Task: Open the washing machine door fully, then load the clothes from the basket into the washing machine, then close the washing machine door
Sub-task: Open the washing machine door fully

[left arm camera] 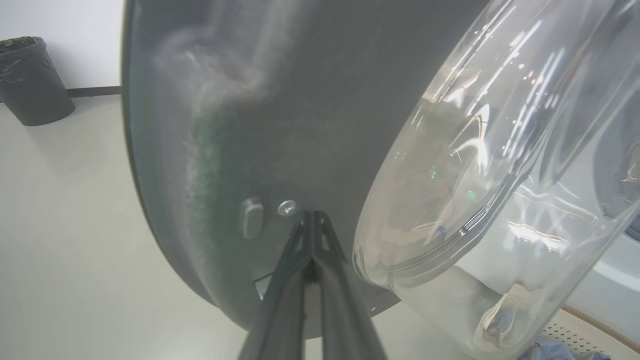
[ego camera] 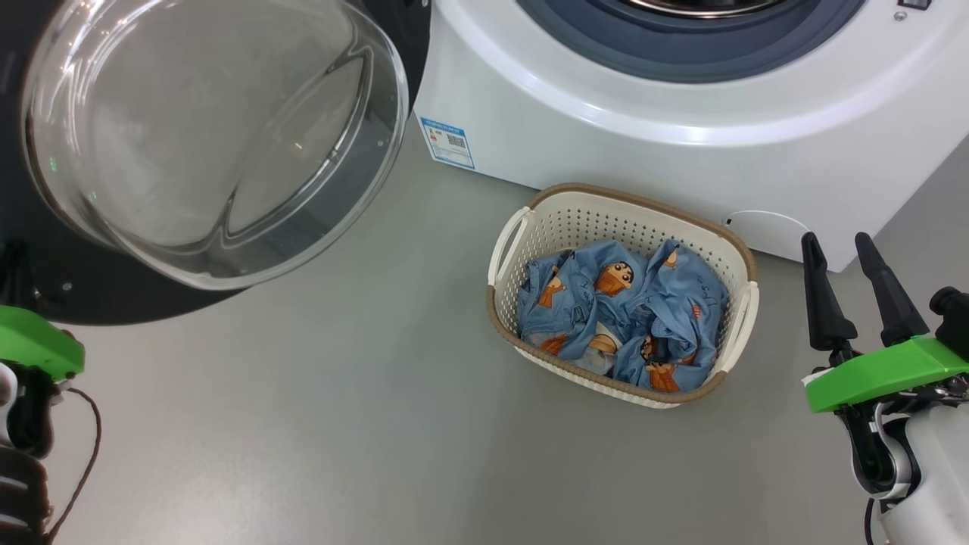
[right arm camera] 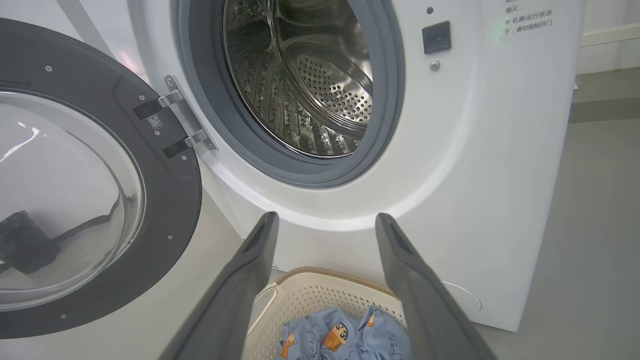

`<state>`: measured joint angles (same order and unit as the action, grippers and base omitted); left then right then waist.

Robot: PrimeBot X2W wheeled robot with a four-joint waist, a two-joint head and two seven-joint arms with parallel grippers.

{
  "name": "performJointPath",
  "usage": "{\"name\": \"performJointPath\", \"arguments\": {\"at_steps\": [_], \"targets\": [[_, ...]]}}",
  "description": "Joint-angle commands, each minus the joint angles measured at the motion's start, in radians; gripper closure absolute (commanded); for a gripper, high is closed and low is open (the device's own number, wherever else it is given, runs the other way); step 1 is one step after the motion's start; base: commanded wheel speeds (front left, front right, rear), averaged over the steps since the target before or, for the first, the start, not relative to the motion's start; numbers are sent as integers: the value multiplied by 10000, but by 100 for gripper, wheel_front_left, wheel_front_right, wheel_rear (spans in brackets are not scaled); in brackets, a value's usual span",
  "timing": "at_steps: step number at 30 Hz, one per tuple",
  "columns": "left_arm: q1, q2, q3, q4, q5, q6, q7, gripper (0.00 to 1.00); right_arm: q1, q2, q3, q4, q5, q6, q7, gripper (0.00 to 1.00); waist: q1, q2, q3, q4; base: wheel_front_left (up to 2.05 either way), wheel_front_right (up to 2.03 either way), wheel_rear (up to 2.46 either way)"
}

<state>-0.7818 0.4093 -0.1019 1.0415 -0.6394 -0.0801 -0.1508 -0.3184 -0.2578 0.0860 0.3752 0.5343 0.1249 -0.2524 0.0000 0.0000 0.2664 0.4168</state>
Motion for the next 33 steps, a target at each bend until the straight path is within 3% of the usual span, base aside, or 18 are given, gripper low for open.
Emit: {"name": "performJointPath", "arguments": {"at_steps": [1, 14, 29, 30, 31, 32, 33], "targets": [[-360, 708, 225, -80, 82, -39, -169, 100, 8, -1, 137, -217, -96, 58, -93, 0, 0, 0, -50, 3, 0, 0, 0], [-46, 651, -163, 5, 163, -292, -542, 100, 197, 49, 182, -173, -26, 58, -93, 0, 0, 0, -574, -64, 0, 0, 0], [1005, 614, -406, -903, 115, -330, -811, 100, 581, 134, 259, -168, 50, 58, -93, 0, 0, 0, -1347, -292, 0, 0, 0], [1083, 617, -421, -1032, 122, -317, -822, 81, 603, 140, 255, -172, 54, 58, -93, 0, 0, 0, -1389, -311, 0, 0, 0], [1163, 626, -440, -1176, 143, -291, -834, 14, 630, 147, 252, -174, 61, 58, -93, 0, 0, 0, -1436, -328, 0, 0, 0], [1248, 635, -455, -1321, 157, -261, -842, 0, 659, 154, 248, -174, 68, 58, -93, 0, 0, 0, -1476, -344, 0, 0, 0], [1333, 634, -462, -1467, 154, -232, -845, 0, 686, 159, 247, -171, 76, 58, -93, 0, 0, 0, -1524, -361, 0, 0, 0]]}}
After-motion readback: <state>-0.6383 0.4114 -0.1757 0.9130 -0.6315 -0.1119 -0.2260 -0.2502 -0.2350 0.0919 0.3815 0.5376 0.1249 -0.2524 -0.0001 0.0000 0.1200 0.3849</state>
